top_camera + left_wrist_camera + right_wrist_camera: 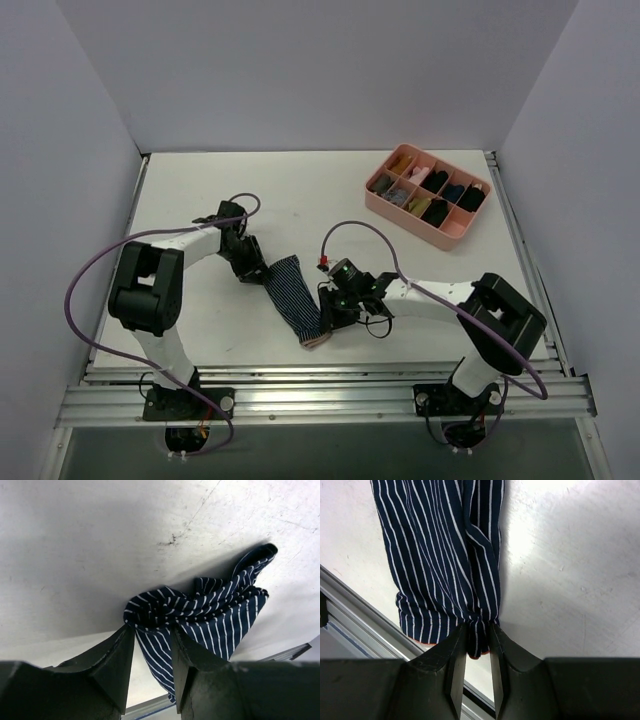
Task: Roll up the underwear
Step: Fold the underwear
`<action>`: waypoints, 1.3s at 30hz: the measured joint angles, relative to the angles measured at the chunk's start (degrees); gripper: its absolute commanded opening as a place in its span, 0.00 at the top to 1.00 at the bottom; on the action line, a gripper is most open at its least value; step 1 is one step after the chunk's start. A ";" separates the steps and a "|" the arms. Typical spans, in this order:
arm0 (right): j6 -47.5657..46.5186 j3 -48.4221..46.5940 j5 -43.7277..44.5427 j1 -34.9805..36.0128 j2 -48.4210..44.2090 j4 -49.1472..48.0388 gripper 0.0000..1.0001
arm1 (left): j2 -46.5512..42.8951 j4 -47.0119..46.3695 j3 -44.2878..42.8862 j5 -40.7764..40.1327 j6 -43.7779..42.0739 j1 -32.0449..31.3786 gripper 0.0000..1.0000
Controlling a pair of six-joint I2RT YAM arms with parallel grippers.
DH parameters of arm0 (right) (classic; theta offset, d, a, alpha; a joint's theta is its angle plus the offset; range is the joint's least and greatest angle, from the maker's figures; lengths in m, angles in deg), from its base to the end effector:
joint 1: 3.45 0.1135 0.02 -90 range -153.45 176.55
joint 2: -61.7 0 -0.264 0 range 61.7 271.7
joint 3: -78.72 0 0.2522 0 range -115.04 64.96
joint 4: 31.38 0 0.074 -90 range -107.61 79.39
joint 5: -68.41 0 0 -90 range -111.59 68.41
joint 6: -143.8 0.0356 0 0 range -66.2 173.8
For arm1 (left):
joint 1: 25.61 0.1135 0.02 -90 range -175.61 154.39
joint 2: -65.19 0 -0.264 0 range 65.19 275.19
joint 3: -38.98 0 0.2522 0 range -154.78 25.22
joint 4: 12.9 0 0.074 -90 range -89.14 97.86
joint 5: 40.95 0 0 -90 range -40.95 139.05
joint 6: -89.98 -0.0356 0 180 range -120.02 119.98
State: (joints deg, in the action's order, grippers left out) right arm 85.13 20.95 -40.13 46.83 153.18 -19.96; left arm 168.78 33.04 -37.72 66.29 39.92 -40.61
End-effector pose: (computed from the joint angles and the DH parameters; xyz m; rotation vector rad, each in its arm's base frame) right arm 0.1911 0.2477 0.1611 -0.5932 2.5034 1.0097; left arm 0.3246 -0.0979 0.1529 -0.5720 2.8995 -0.6032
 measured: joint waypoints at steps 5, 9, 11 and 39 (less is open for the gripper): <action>1.29 1.84 0.04 0.00 -1.73 -0.07 0.80 | 2.43 0.00 -2.29 0.24 -0.33 0.50 0.60; 2.21 2.86 0.07 0.00 -2.64 -0.24 0.80 | 4.37 0.31 -4.79 0.24 -0.39 0.55 0.61; 3.08 3.30 0.07 0.00 -3.08 -0.28 0.78 | 5.46 0.37 -6.34 0.26 -0.44 0.55 0.61; 1.79 2.40 -1.18 -1.88 -3.30 4.46 0.62 | -17.40 -3.61 18.47 0.11 12.57 -11.91 0.51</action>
State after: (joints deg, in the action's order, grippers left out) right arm 86.93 23.36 -41.31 44.95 149.88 -15.51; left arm 151.38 29.44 -19.25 66.40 52.49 -52.53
